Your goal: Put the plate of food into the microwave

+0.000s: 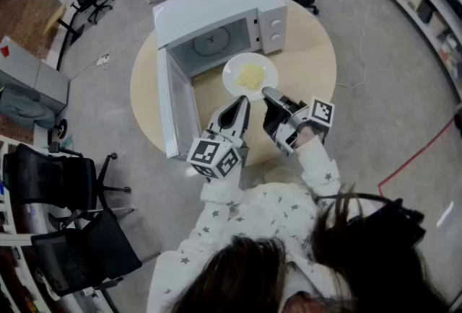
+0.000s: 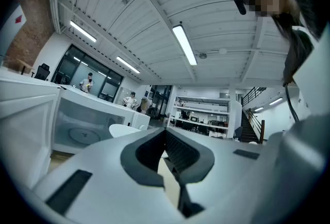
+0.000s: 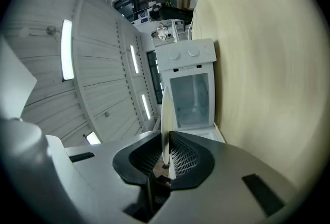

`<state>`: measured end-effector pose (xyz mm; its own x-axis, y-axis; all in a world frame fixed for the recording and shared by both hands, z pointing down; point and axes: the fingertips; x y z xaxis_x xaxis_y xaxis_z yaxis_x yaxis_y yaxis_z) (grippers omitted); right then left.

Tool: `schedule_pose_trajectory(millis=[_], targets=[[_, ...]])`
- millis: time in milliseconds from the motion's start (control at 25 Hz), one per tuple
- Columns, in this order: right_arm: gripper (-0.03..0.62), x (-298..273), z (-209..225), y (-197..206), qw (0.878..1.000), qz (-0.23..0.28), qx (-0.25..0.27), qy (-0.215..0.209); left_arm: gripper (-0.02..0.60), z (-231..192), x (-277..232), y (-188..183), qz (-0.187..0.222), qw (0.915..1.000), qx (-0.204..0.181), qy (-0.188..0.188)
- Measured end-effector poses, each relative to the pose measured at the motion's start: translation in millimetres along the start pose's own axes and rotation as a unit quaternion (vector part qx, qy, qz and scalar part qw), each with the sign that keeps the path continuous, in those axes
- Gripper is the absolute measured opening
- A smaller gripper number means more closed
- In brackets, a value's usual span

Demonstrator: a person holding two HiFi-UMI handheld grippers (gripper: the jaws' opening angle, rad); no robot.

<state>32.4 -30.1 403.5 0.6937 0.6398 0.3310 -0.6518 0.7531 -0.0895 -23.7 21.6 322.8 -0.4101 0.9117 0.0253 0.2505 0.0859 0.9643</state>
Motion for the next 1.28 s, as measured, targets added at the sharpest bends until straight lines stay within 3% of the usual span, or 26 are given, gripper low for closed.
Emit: schedule_pose_trajectory(millis=[200,440,640,840,1280], targets=[[0.043,-7,18,-4,1.000,-0.006,-0.011,0.009,-0.003,-19,-1,10,-0.004,0.9998,0.002,-0.019],[0.044,-49,39,-39,0.998,-0.049,-0.011,0.035,-0.003,-52,-46,16,-0.005,0.9989,0.005,-0.046],[0.044,-83,59,-66,0.995,-0.068,-0.021,0.073,-0.003,-85,-79,18,-0.021,0.9963,0.019,-0.081],[0.044,-111,89,-76,0.992,-0.086,-0.033,0.082,-0.003,-119,-96,30,-0.021,0.9924,0.017,-0.120],[0.044,-178,145,-90,0.992,-0.075,-0.042,0.089,-0.003,-185,-125,47,-0.019,0.9861,0.021,-0.164]])
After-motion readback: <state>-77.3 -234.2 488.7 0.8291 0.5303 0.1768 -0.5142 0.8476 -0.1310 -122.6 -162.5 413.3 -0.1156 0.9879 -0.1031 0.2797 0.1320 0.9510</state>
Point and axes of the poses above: the fingertips, and each gripper's own axes: x backward along the fingers, z to its right, y out of its underside, and after that the axes turned 11 degrees about -y, right-handed
